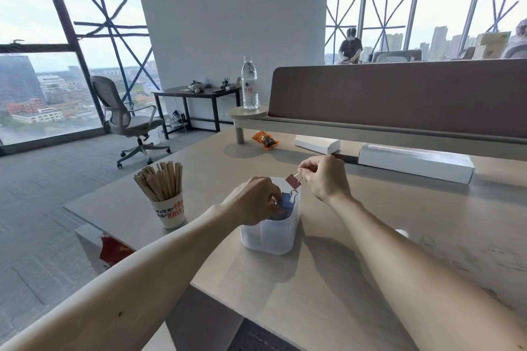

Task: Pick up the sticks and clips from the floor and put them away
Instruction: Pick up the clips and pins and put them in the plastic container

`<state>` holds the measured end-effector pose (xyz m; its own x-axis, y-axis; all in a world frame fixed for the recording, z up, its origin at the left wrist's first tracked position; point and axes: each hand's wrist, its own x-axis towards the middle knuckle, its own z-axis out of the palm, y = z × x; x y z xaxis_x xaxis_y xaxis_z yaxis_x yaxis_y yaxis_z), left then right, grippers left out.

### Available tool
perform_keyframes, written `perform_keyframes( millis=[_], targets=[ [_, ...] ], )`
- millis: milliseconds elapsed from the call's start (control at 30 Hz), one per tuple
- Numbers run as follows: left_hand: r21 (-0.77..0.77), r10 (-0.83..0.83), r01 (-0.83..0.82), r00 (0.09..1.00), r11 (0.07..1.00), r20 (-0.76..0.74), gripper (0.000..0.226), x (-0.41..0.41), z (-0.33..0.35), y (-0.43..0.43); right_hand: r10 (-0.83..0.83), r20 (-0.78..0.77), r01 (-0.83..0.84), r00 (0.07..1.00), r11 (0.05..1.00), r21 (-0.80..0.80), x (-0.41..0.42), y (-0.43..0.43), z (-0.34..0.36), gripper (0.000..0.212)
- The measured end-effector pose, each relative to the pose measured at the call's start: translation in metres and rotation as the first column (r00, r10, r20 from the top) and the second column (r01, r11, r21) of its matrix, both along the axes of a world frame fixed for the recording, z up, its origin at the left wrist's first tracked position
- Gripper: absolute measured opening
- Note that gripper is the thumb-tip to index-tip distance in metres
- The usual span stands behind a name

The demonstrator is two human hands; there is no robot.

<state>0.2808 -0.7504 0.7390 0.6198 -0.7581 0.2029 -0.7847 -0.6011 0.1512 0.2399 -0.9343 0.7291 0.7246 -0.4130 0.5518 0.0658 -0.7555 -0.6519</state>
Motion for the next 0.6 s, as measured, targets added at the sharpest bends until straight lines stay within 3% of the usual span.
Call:
perform_keyframes(
  millis=[100,233,433,600],
  targets=[
    [-0.054,0.007,-0.006,1.000,0.999,0.015,0.023,0.001,0.000,0.002,0.050,-0.118,-0.056,0.992,0.997,-0.051,0.002,0.002,-0.001,0.010],
    [-0.312,-0.034,0.035,0.999,0.949,0.008,0.013,0.001,0.013,0.012,0.098,-0.213,-0.110,0.972,0.993,-0.048,-0.001,0.004,-0.002,0.019],
    [-0.003,-0.059,0.059,0.998,0.998,-0.033,0.023,-0.004,0.017,0.028,0.121,-0.225,-0.115,0.967,0.993,0.039,-0.017,0.004,0.002,0.019],
    [-0.134,-0.009,0.005,1.000,0.991,-0.026,0.022,-0.017,0.018,0.041,0.177,-0.244,-0.187,0.954,0.982,-0.017,-0.038,0.018,0.003,0.018]
  ],
)
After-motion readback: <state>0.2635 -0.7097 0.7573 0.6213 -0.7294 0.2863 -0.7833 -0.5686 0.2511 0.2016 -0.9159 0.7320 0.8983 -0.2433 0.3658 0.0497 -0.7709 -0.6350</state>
